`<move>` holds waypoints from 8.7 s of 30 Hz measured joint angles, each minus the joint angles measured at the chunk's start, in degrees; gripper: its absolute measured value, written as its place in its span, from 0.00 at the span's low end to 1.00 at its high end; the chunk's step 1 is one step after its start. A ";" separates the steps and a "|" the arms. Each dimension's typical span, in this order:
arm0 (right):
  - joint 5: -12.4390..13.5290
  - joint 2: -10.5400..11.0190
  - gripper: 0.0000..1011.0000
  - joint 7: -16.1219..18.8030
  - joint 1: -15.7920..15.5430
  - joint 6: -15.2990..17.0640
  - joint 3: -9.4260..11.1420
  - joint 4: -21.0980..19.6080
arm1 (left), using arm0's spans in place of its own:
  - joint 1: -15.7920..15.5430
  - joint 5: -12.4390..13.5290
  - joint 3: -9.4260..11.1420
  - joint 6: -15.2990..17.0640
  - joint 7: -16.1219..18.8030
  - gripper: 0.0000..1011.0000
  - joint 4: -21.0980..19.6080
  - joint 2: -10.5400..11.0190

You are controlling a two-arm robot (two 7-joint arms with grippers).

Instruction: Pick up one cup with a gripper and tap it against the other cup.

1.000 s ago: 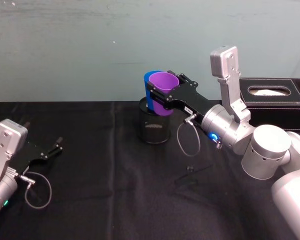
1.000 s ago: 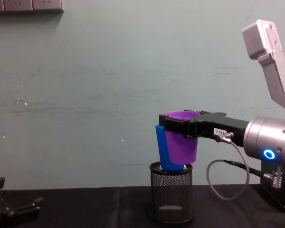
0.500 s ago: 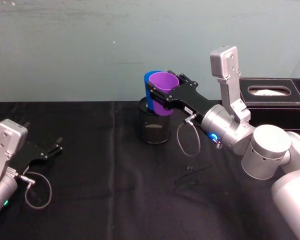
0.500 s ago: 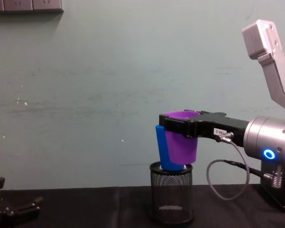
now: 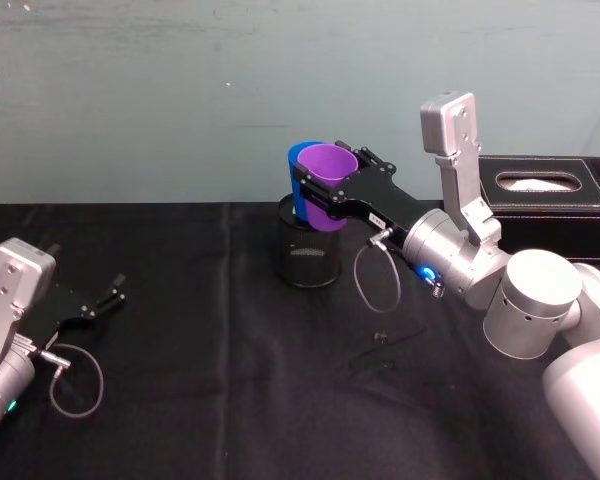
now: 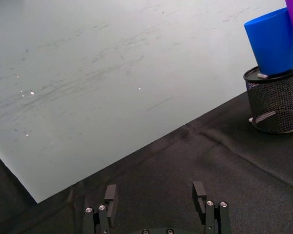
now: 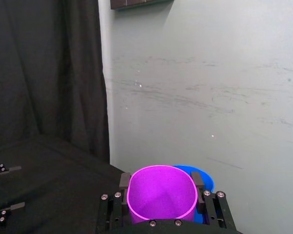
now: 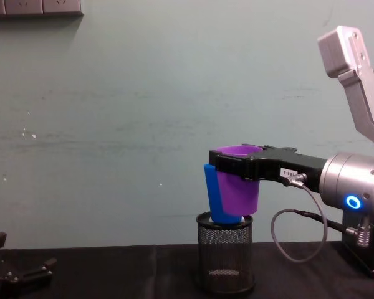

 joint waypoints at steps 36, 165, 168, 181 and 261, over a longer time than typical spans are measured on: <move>0.00 0.00 0.74 0.00 0.00 0.00 0.00 0.00 | 0.00 0.00 0.00 0.00 0.00 0.99 0.00 0.00; 0.24 4.88 0.74 0.43 -14.36 -2.91 0.07 -13.07 | 0.00 0.00 0.00 0.00 0.00 0.99 0.00 0.00; -0.34 5.54 0.74 0.32 -17.22 -4.94 0.14 -14.19 | 0.00 0.00 0.00 0.00 0.00 0.99 0.00 0.00; -2.15 5.27 0.74 -0.69 -23.32 -11.21 1.73 -13.05 | 0.00 0.00 0.00 0.00 0.00 0.99 0.00 0.00; -3.65 1.57 0.99 1.57 -23.80 -16.86 3.44 -9.70 | 0.00 0.00 0.00 0.00 0.00 0.99 0.00 0.00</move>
